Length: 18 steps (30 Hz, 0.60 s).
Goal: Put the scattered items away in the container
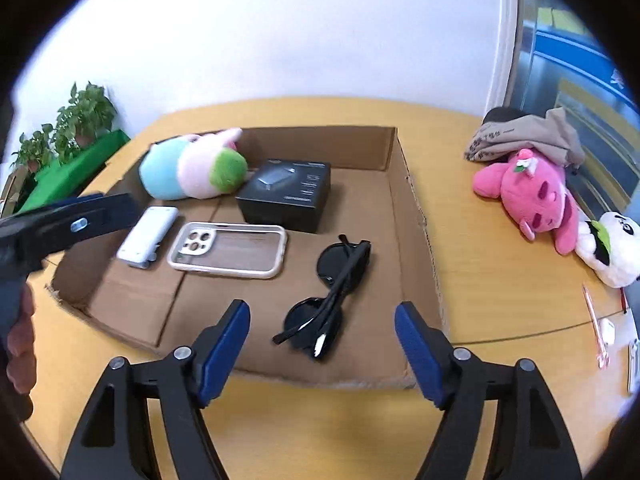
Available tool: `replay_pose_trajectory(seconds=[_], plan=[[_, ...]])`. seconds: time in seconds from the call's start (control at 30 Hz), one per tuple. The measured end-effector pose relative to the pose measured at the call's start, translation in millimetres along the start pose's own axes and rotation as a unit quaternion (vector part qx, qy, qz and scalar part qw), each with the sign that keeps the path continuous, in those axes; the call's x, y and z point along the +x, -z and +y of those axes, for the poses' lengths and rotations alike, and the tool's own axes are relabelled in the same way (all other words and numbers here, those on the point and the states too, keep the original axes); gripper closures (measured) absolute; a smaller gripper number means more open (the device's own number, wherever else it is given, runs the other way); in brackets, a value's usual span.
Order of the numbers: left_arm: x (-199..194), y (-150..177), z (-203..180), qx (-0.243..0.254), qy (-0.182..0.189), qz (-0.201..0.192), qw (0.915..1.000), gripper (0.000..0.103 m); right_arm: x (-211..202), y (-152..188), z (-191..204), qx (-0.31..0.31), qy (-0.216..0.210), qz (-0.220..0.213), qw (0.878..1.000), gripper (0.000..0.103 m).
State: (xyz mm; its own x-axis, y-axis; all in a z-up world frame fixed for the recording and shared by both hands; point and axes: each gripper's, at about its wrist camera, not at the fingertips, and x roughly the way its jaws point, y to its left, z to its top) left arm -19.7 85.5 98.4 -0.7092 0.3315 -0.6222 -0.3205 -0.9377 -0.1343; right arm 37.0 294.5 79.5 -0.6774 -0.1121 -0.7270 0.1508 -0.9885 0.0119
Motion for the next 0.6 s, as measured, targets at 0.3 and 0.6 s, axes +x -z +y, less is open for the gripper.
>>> replay_pose_trajectory(seconds=[0.3, 0.6], plan=[[-79, 44, 0, -0.033, -0.065, -0.093, 0.9930, 0.000, -39, 25, 25, -0.020, -0.001, -0.076, 0.997, 0.028], [-95, 76, -1, -0.039, -0.103, -0.114, 0.9874, 0.000, -49, 36, 25, -0.018, 0.003, -0.117, 0.993, 0.028]])
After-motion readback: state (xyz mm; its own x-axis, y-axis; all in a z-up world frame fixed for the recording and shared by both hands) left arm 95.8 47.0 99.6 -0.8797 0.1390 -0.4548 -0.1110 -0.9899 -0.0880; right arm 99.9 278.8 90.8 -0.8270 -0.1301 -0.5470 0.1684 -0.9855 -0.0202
